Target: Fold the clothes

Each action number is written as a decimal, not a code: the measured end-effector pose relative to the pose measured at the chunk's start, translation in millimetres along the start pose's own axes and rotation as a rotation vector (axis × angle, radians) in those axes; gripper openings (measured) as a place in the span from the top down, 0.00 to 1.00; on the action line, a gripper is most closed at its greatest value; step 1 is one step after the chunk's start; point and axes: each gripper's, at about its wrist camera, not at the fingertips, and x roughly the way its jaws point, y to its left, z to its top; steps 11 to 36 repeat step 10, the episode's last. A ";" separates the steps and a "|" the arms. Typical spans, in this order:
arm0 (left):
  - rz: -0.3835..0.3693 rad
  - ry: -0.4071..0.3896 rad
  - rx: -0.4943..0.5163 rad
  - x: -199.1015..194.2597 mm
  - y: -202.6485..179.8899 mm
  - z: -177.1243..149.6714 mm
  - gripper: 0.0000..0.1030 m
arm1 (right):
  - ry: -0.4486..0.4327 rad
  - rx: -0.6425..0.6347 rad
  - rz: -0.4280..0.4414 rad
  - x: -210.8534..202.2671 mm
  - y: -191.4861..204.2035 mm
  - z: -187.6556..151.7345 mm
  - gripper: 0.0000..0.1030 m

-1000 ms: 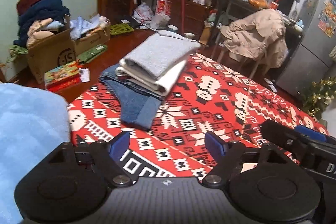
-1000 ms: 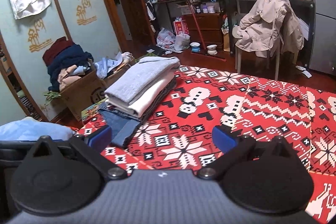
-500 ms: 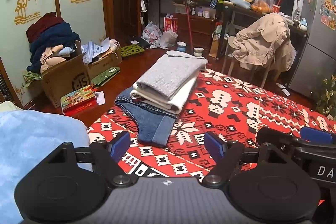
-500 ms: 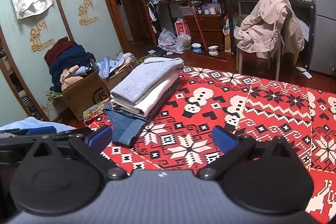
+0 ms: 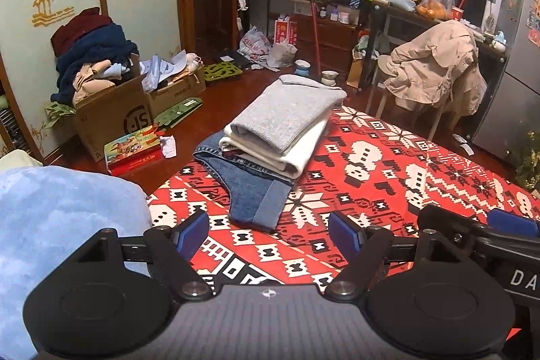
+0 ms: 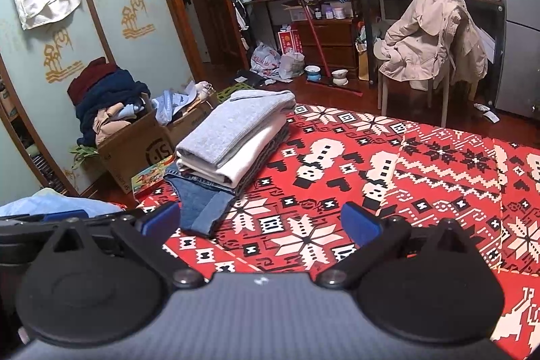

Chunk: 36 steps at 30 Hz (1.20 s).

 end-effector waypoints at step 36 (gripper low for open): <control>0.007 0.012 -0.002 4.2 0.3 -2.8 0.25 | 0.004 0.012 0.001 5.0 -3.6 -3.1 0.01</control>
